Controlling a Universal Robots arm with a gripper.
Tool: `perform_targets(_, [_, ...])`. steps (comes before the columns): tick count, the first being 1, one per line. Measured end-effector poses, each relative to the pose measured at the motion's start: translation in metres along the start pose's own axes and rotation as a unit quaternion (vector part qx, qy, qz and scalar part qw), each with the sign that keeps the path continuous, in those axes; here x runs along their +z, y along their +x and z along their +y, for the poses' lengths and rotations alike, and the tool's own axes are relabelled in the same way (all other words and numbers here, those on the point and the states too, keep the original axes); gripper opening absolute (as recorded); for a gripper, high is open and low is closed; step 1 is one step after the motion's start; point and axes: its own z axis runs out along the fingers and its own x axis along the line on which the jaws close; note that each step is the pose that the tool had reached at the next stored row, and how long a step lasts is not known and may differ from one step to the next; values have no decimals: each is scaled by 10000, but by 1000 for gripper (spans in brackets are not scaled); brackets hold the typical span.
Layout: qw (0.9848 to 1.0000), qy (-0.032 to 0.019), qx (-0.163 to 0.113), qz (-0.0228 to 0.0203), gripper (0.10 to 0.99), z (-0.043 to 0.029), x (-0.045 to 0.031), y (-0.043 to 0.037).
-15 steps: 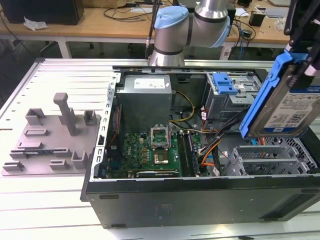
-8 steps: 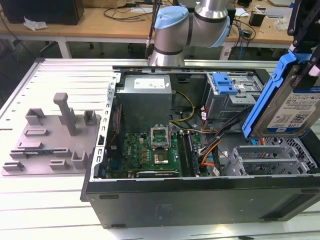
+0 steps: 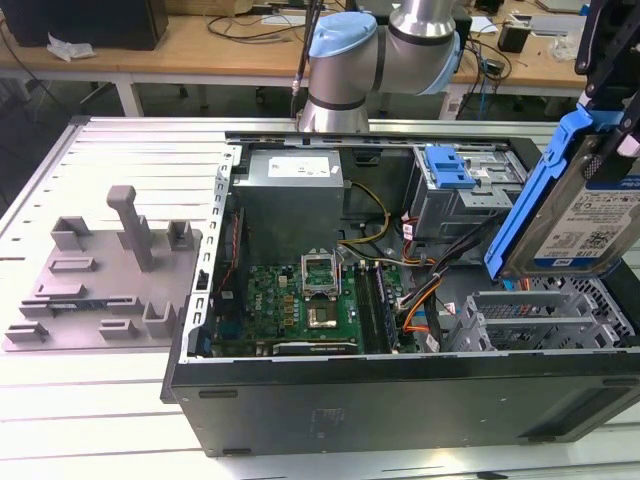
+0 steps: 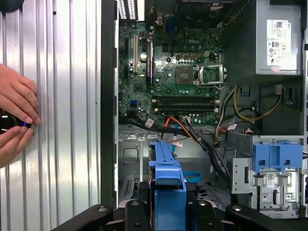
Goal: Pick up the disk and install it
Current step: 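Insert the disk into the insertion slot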
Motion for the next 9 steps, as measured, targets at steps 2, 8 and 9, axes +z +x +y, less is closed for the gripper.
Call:
perform_targets(2, [10000, 0, 0, 0, 365, 0, 9, 0])
perform_targets(8, [10000, 0, 0, 0, 365, 0, 37, 1])
perform_targets(9, [10000, 0, 0, 0, 365, -1, 43, 1])
